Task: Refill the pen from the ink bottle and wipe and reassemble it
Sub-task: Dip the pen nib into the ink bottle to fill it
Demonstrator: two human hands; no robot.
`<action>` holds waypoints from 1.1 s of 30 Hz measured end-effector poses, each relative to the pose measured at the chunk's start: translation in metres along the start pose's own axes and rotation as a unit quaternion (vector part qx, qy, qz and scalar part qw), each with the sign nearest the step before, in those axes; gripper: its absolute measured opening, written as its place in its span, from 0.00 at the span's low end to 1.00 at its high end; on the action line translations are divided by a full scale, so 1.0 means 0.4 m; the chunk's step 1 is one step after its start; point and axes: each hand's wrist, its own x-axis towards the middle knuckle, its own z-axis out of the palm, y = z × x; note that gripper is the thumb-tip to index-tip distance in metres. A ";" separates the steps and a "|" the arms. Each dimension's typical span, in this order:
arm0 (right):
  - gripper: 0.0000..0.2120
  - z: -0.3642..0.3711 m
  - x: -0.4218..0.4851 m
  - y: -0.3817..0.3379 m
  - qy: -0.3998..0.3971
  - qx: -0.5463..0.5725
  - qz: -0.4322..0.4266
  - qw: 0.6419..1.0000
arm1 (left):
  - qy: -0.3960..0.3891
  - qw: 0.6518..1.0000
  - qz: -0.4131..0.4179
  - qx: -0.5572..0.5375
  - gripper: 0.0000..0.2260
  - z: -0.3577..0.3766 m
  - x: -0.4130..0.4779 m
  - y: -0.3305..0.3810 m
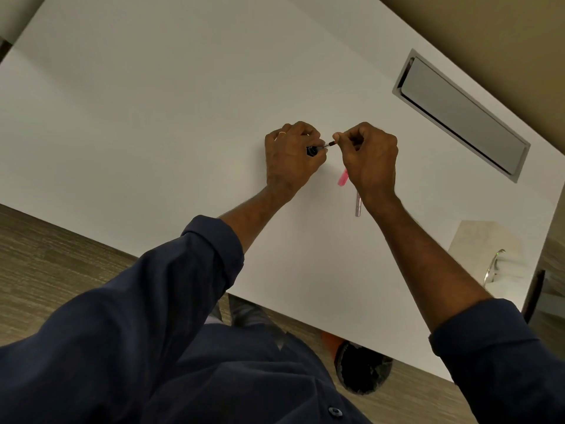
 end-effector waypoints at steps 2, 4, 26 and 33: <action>0.15 0.004 0.000 0.000 0.002 -0.020 0.008 1.000 | 0.004 1.000 0.001 -0.001 0.07 -0.001 -0.001 0.000; 0.17 0.006 -0.001 -0.001 -0.001 -0.035 0.010 0.999 | 0.008 1.000 -0.002 -0.003 0.07 -0.003 0.000 -0.003; 0.10 0.003 -0.003 0.008 -0.019 -0.002 -0.039 0.999 | 0.005 0.997 -0.071 -0.035 0.08 -0.011 -0.012 0.000; 0.17 0.008 -0.003 0.000 0.000 -0.042 -0.029 0.999 | 0.000 0.997 -0.073 -0.036 0.08 -0.008 -0.010 0.002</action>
